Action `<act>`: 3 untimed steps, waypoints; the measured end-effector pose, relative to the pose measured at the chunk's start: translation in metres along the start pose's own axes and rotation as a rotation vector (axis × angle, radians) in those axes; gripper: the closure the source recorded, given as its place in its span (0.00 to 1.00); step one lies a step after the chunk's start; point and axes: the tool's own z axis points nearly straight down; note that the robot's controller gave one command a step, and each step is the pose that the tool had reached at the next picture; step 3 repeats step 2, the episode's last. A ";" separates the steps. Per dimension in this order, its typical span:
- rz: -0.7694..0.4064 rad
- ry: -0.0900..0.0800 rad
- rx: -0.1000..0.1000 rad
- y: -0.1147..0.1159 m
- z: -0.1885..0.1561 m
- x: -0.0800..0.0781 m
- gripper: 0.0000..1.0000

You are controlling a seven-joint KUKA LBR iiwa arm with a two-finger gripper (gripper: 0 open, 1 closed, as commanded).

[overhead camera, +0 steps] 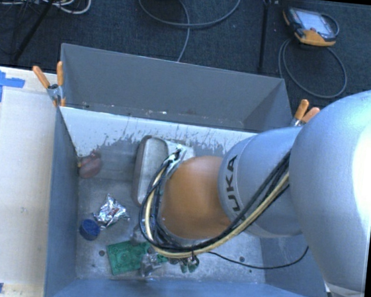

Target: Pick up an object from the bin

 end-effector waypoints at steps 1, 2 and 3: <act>-0.043 0.009 0.003 -0.012 -0.120 -0.015 1.00; -0.352 0.013 0.004 -0.096 -0.191 -0.048 1.00; -0.352 0.013 0.004 -0.096 -0.191 -0.048 1.00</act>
Offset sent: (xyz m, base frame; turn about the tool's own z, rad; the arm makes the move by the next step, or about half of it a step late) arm 0.0134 -0.0094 0.1163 -0.0449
